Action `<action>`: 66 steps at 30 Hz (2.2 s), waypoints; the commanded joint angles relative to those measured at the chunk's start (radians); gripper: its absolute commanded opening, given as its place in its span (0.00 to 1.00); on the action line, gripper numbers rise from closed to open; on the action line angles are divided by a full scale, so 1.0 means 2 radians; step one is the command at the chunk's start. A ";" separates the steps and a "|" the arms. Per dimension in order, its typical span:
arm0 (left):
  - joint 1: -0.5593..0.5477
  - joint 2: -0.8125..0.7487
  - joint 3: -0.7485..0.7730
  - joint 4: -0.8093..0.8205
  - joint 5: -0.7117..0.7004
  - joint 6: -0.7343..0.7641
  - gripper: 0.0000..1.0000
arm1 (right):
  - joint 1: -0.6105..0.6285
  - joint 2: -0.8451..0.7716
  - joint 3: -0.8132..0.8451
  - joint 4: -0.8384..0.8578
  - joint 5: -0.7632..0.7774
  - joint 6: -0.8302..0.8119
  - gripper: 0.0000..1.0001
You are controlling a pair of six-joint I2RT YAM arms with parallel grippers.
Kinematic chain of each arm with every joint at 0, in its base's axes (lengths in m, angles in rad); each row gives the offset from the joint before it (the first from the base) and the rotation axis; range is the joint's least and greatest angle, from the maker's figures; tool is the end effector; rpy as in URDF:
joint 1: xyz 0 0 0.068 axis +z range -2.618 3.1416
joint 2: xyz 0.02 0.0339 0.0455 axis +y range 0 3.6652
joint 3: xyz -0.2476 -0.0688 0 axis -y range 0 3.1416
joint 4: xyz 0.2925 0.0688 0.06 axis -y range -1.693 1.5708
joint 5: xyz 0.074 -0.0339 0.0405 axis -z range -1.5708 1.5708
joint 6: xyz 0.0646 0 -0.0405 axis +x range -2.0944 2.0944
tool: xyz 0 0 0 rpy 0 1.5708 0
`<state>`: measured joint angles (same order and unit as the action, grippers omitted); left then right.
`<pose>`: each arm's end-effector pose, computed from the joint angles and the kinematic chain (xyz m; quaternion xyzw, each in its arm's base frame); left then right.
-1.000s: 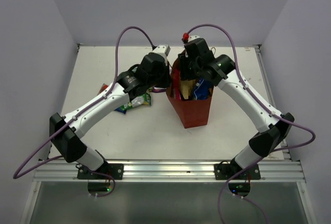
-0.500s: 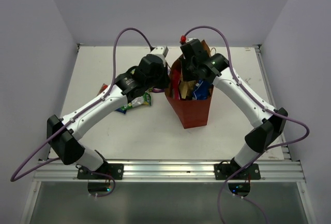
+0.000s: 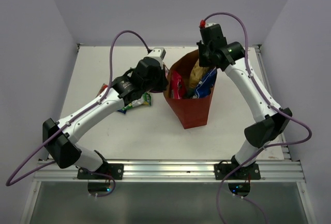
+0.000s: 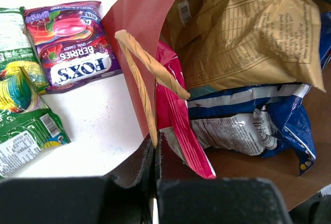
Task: Place the snacks into the paper bag
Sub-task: Place the snack in the paper bag, then pick up the snack from the center of the board.
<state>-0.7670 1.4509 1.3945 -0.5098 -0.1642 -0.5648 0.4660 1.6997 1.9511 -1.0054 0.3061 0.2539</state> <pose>0.2968 -0.2714 0.3289 0.0489 0.8731 -0.2399 0.4217 0.3831 0.1709 0.3971 -0.0358 0.9083 0.0073 0.4166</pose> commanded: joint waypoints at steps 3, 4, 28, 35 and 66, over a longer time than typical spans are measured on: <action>0.002 -0.027 0.000 0.020 -0.013 -0.003 0.00 | -0.002 0.001 -0.040 0.031 -0.007 -0.033 0.00; 0.004 -0.028 0.001 0.021 -0.012 -0.004 0.00 | -0.001 -0.005 -0.050 0.033 -0.012 -0.036 0.00; 0.014 -0.008 0.055 0.049 0.020 -0.007 0.61 | -0.001 -0.094 -0.076 0.048 -0.112 -0.026 0.35; 0.015 -0.020 0.094 0.026 -0.021 0.022 1.00 | -0.001 -0.138 -0.091 0.075 -0.146 -0.027 0.55; 0.119 -0.139 -0.044 -0.045 -0.063 0.034 0.97 | -0.007 -0.149 -0.209 0.115 -0.068 -0.011 0.61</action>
<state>-0.5659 1.2087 1.3586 -0.6197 -0.2951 -0.4885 0.4618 1.4391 1.5421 -0.7753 0.1139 0.2428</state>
